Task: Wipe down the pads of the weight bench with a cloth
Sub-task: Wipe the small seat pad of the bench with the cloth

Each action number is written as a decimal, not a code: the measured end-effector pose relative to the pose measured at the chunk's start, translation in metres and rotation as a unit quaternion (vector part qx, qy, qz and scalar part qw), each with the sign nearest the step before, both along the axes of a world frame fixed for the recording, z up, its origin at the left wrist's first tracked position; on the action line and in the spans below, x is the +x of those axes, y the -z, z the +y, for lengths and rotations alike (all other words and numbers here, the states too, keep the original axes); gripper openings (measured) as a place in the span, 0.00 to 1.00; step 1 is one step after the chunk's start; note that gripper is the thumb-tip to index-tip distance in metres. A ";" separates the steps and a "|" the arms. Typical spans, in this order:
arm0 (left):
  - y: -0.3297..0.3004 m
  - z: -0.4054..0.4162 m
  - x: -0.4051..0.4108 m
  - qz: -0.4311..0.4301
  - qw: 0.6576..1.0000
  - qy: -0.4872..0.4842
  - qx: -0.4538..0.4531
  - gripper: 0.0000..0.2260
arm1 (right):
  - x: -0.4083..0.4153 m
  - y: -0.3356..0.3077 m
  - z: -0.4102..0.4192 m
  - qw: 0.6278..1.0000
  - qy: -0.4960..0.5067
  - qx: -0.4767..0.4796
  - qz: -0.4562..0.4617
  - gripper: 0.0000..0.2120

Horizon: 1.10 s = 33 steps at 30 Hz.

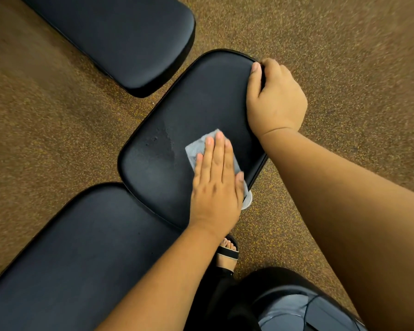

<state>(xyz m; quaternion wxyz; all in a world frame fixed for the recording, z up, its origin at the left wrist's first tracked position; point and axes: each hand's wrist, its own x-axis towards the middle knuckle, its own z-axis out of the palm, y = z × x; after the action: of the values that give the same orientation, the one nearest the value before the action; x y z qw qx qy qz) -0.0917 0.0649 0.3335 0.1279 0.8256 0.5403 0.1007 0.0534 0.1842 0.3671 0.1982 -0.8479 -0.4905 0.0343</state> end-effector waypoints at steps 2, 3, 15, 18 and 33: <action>0.005 -0.017 -0.004 0.006 1.000 0.013 0.003 0.26 | 0.000 0.000 -0.001 1.000 -0.001 0.001 0.002 0.20; 0.008 -0.021 -0.005 0.007 1.000 0.015 0.007 0.26 | 0.000 0.000 -0.001 1.000 -0.001 0.003 0.005 0.20; -0.010 0.054 0.016 -0.028 0.998 -0.057 0.018 0.26 | 0.001 0.000 -0.001 1.000 0.006 0.014 0.026 0.20; -0.007 0.026 0.011 -0.013 0.998 -0.057 0.005 0.26 | 0.002 -0.001 -0.002 0.999 0.006 0.017 0.031 0.20; -0.001 0.056 -0.012 -0.038 0.994 -0.098 0.003 0.26 | 0.001 -0.001 -0.003 1.000 0.009 0.016 0.017 0.20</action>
<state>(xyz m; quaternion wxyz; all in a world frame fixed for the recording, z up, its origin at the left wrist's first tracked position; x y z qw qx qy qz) -0.1039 0.1205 0.3349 0.1356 0.7647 0.6128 0.1459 0.0549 0.1815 0.3682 0.2201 -0.8483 -0.4800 0.0391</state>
